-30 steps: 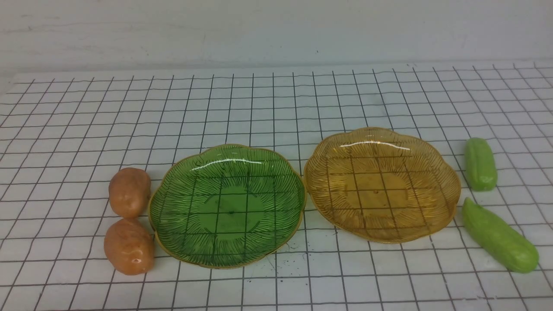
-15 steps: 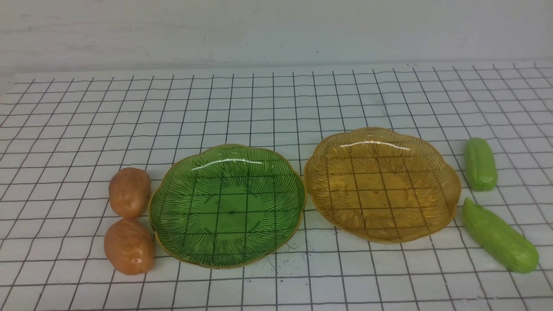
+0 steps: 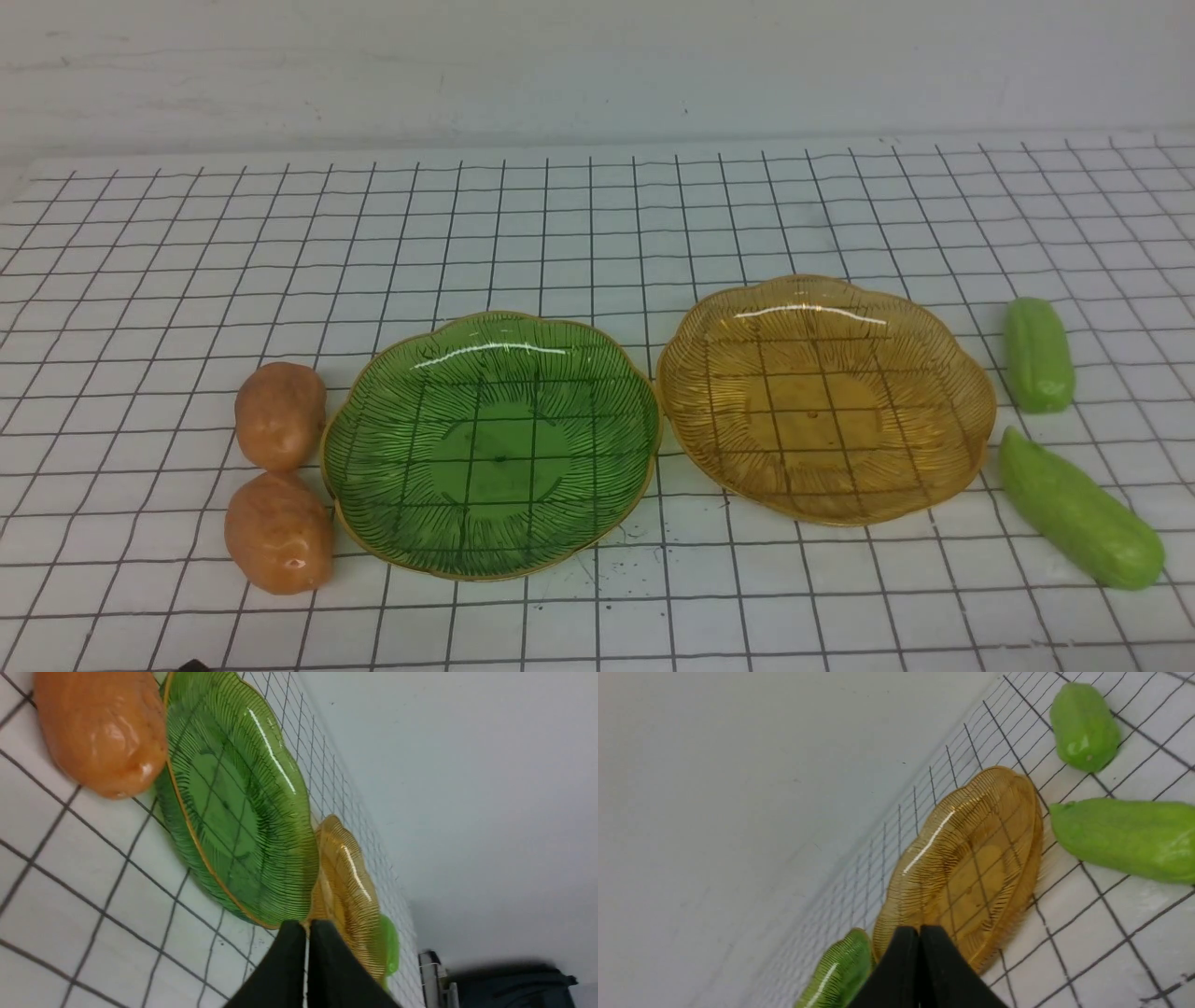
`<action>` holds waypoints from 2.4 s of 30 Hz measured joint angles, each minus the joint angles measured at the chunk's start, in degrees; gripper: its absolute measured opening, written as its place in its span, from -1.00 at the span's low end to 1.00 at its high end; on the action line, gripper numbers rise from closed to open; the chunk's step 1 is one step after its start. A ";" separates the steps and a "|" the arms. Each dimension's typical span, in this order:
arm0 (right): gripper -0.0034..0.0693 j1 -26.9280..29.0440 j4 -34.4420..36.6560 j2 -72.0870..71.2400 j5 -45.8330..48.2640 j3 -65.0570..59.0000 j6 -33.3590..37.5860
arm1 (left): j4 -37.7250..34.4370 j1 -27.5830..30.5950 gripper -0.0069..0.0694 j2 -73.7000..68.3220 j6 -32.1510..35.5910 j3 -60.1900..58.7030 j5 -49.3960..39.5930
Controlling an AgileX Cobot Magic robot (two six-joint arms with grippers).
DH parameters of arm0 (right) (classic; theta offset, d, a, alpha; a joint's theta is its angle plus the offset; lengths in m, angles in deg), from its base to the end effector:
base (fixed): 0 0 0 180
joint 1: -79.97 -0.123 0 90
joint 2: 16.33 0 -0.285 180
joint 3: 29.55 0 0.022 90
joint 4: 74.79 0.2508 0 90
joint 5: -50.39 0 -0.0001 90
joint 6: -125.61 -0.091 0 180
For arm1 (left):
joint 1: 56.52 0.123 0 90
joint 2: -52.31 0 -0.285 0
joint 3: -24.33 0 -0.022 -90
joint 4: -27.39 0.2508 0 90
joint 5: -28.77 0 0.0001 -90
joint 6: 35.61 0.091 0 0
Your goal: Put different types of vegetables on the plate.
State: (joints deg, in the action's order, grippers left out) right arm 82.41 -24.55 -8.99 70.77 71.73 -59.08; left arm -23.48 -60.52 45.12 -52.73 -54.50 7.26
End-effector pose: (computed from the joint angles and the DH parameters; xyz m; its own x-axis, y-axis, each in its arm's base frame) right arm 0.0535 0.0222 0.1842 -0.2764 0.7830 -0.5573 -0.0030 0.5792 0.8152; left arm 0.0499 -0.0295 0.1828 -0.3868 -0.8506 -0.3563 -0.0169 0.3928 -0.9195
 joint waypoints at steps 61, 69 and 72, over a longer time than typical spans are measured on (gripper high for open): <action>0.66 0.00 -44.65 102.67 21.81 56.05 15.26 | 22.92 0.00 -0.84 -52.82 26.94 29.93 -30.73; 0.17 0.00 -50.24 103.03 37.46 64.82 6.19 | 22.92 0.00 -0.84 -52.82 26.94 29.93 -30.68; 0.17 0.00 -50.83 103.03 45.69 71.36 3.26 | 22.92 0.00 -0.84 -52.82 26.94 29.93 -30.68</action>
State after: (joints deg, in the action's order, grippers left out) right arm 82.41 -75.37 94.04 116.46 143.09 -55.82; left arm -0.57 -60.52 -7.69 -25.78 -24.57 -23.42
